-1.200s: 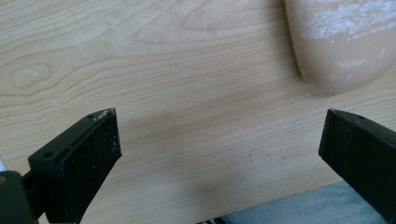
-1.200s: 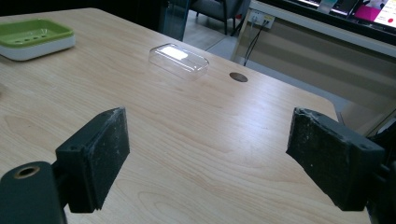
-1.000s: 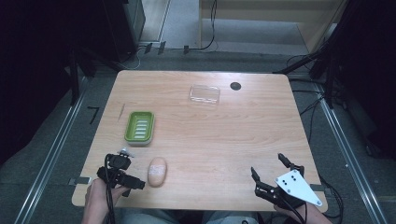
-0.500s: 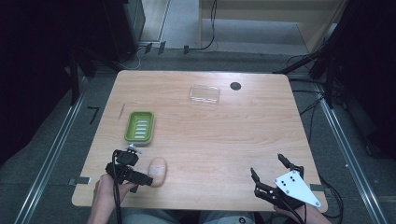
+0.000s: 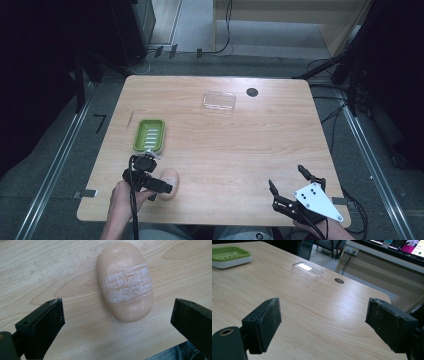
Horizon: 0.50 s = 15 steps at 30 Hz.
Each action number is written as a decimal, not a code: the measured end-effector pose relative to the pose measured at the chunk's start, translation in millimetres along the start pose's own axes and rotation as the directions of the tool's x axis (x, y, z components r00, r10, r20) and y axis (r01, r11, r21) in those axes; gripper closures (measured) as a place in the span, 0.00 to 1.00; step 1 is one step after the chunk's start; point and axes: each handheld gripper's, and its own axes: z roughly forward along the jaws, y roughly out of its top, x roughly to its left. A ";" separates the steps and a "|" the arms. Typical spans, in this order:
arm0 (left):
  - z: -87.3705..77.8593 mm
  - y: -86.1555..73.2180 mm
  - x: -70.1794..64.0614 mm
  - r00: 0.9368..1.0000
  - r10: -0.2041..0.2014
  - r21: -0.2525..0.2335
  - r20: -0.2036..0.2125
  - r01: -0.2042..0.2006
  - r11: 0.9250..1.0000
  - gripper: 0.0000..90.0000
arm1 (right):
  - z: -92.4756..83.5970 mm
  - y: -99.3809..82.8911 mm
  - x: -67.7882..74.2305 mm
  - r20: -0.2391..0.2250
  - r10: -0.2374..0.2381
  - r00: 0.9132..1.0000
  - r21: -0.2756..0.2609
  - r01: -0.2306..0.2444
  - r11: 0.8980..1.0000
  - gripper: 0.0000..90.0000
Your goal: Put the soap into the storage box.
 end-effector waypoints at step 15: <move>10.9 5.8 3.9 1.000 -0.020 0.049 -0.007 0.020 0.999 0.00 | 0.9 0.2 1.4 0.005 -0.014 1.000 0.006 0.014 1.000 0.15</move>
